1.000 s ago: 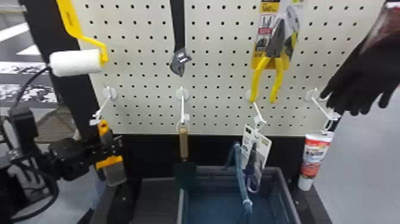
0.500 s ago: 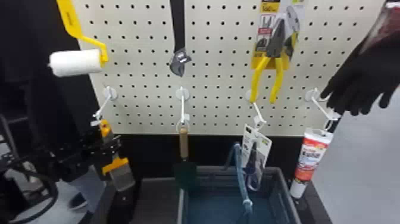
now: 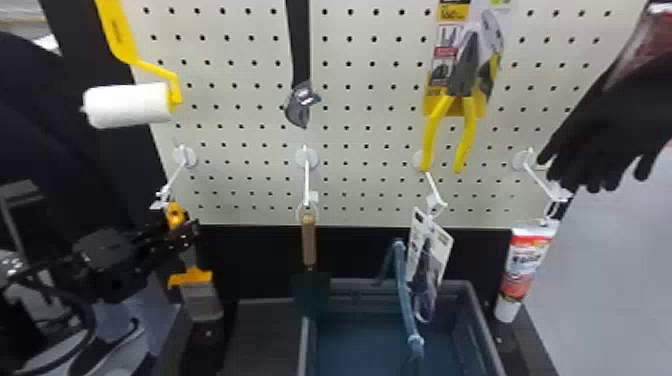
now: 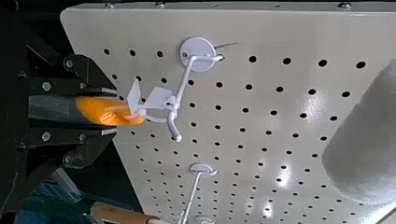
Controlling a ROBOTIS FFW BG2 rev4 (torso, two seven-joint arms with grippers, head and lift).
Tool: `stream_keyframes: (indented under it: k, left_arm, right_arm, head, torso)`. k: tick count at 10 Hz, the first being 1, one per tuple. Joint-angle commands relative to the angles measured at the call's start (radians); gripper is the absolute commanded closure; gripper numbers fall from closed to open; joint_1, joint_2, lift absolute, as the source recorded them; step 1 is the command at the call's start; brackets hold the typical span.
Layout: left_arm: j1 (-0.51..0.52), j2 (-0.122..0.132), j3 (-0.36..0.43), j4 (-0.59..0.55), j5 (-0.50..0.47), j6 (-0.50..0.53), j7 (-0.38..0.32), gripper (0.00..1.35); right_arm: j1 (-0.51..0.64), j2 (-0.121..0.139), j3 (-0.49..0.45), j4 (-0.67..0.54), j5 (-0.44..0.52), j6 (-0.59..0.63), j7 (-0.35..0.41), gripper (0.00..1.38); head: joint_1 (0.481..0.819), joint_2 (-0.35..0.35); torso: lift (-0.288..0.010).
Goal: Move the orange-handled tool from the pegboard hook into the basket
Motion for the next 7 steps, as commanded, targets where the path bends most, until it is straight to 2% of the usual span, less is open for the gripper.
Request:
stream_keyframes:
  k: [1,5,7]
  left_arm:
    - [-0.001,0.0,-0.003,-0.005,-0.012,-0.017,0.001,1.03]
    - [0.012,-0.009,0.002,-0.007,0.005,-0.009,0.018,1.01]
    - [0.012,-0.008,0.002,-0.007,0.011,0.003,0.02,0.73]
  right_arm:
    - [-0.002,-0.001,0.0,0.0,0.0,0.0,0.0,0.4]
    - [-0.002,0.001,0.0,0.002,-0.002,0.0,0.0,0.4]
    - [-0.002,0.001,0.0,0.002,-0.002,0.0,0.0,0.4]
  head:
    - [0.549,0.0]
    - [0.549,0.0]
    - [0.549,0.0]
  torso:
    - [-0.1]
    - [-0.1]
    - [-0.1]
